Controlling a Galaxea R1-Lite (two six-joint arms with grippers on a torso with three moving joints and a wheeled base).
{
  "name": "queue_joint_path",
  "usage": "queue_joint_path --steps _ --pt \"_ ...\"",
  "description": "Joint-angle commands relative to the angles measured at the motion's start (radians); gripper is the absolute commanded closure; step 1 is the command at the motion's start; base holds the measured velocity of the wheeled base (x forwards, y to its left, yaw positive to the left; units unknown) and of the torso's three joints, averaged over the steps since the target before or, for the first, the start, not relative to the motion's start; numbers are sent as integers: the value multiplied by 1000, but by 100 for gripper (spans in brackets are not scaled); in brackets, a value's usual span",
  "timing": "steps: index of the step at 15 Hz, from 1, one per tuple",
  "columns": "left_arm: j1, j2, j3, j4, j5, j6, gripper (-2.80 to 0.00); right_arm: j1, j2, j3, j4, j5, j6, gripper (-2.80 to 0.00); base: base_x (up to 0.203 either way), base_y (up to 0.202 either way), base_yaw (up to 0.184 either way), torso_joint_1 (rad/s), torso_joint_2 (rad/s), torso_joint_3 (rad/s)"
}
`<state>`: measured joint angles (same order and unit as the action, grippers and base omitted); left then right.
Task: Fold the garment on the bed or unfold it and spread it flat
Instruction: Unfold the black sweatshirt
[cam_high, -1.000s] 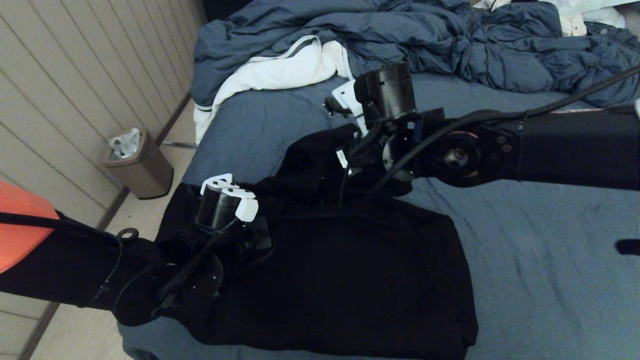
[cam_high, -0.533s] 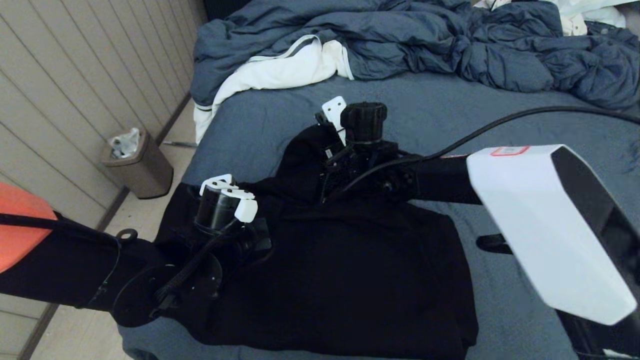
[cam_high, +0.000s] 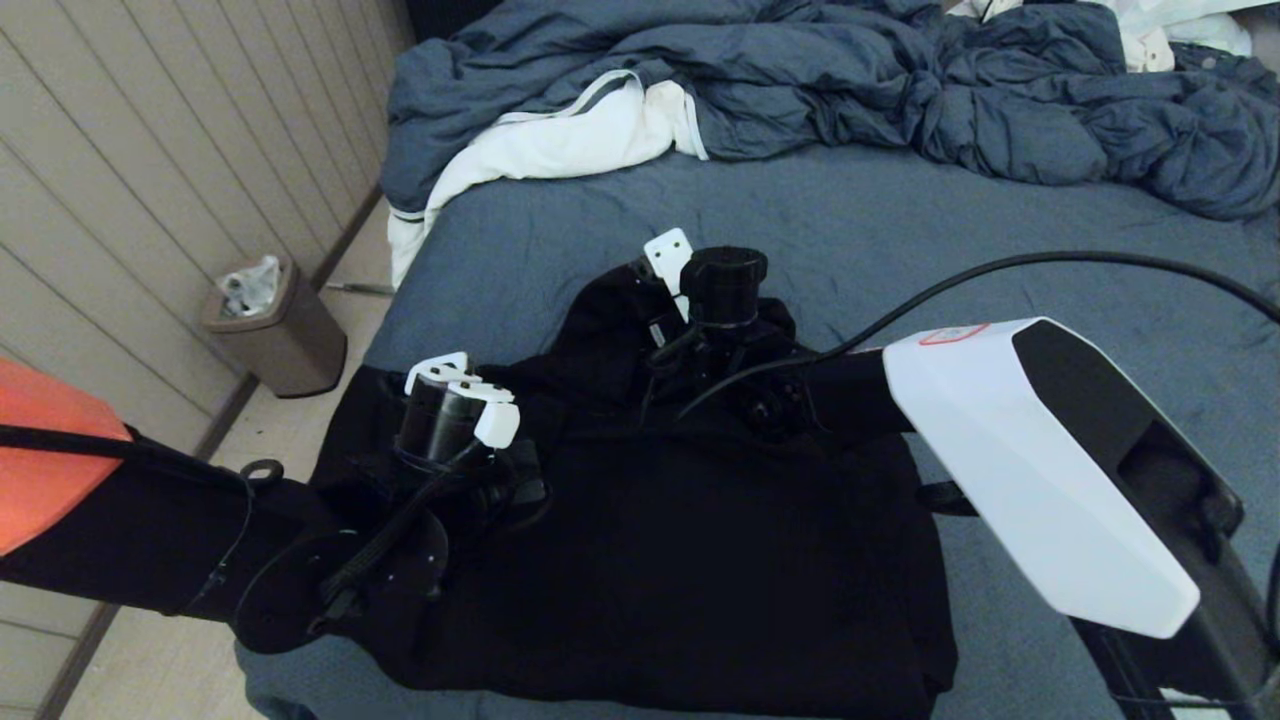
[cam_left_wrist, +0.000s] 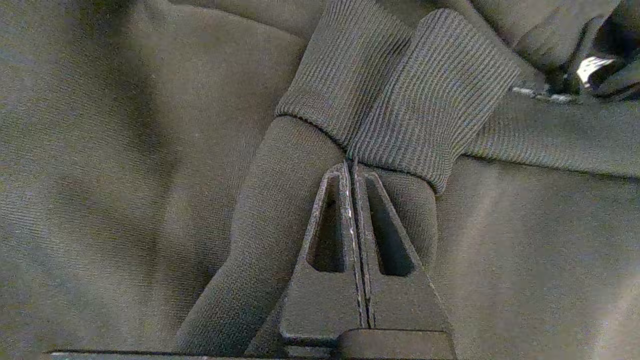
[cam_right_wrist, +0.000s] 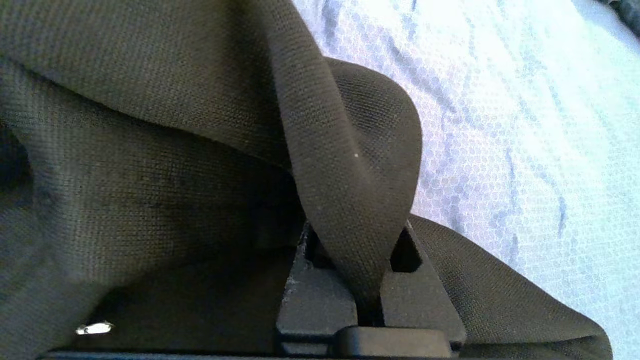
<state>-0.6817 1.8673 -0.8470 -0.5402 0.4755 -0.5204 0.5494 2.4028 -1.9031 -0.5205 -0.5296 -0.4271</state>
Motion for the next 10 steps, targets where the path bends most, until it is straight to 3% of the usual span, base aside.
queue_joint_path --steps 1,10 --pt "1 7 0 -3 3 -3 0 1 -17 12 3 3 -2 0 0 0 0 0 0 0" --pt "1 12 -1 -3 3 -4 0 -10 -35 47 15 25 -12 0 0 0 0 0 0 0"
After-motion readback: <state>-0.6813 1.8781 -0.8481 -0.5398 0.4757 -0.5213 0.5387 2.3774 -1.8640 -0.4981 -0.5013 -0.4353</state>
